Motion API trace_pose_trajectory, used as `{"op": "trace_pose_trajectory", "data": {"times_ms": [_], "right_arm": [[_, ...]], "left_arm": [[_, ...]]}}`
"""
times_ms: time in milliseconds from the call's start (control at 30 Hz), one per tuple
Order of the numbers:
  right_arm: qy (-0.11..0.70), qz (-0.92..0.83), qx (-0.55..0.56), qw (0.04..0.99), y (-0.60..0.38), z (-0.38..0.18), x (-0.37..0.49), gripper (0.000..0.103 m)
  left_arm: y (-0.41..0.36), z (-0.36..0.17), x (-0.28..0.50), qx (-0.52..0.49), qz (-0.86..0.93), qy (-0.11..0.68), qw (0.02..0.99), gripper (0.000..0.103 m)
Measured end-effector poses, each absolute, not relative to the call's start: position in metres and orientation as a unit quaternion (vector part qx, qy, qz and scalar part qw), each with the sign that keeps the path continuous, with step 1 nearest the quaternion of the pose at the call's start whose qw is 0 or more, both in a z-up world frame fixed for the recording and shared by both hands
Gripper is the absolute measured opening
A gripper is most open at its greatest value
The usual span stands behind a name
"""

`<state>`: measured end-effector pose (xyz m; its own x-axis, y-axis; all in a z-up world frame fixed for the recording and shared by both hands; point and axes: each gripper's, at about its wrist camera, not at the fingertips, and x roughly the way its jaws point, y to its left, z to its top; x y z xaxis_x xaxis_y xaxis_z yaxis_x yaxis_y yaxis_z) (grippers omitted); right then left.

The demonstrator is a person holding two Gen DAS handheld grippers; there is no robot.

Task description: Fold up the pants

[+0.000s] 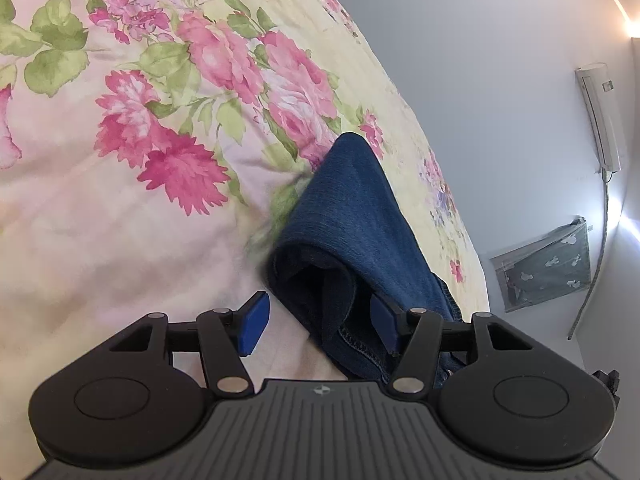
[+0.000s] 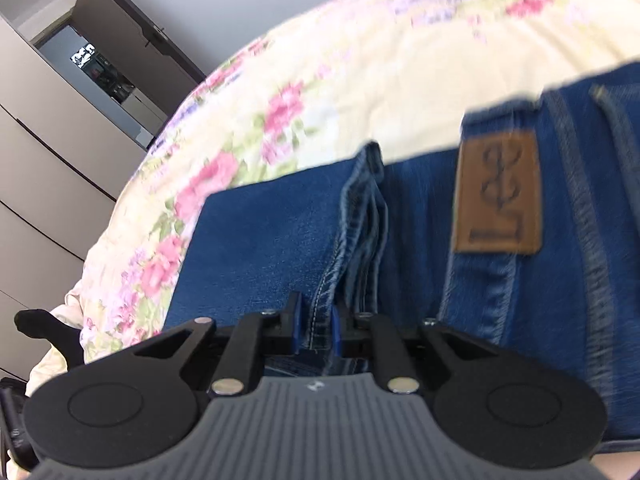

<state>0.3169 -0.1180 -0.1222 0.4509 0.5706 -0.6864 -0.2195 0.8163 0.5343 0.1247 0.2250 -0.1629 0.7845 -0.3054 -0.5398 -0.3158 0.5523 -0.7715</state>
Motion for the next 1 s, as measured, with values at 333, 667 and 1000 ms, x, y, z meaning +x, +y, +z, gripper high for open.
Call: {"op": "trace_pose_trajectory", "data": {"times_ms": [333,667,1000], "right_arm": [[0.524,0.258,0.163,0.795,-0.108,-0.163,0.323,0.018],[0.548,0.264,0.197,0.769,-0.098,-0.176,0.335,0.011],[0.48,0.25,0.162,0.825,-0.141,-0.114,0.327,0.008]], "left_arm": [[0.222,-0.164,0.126,-0.467,0.005,0.333,0.819,0.066],[0.223,-0.166,0.125,-0.469,0.005,0.335,0.817,0.066],[0.226,-0.165,0.124,-0.476,0.007,0.329,0.816,0.066]]}}
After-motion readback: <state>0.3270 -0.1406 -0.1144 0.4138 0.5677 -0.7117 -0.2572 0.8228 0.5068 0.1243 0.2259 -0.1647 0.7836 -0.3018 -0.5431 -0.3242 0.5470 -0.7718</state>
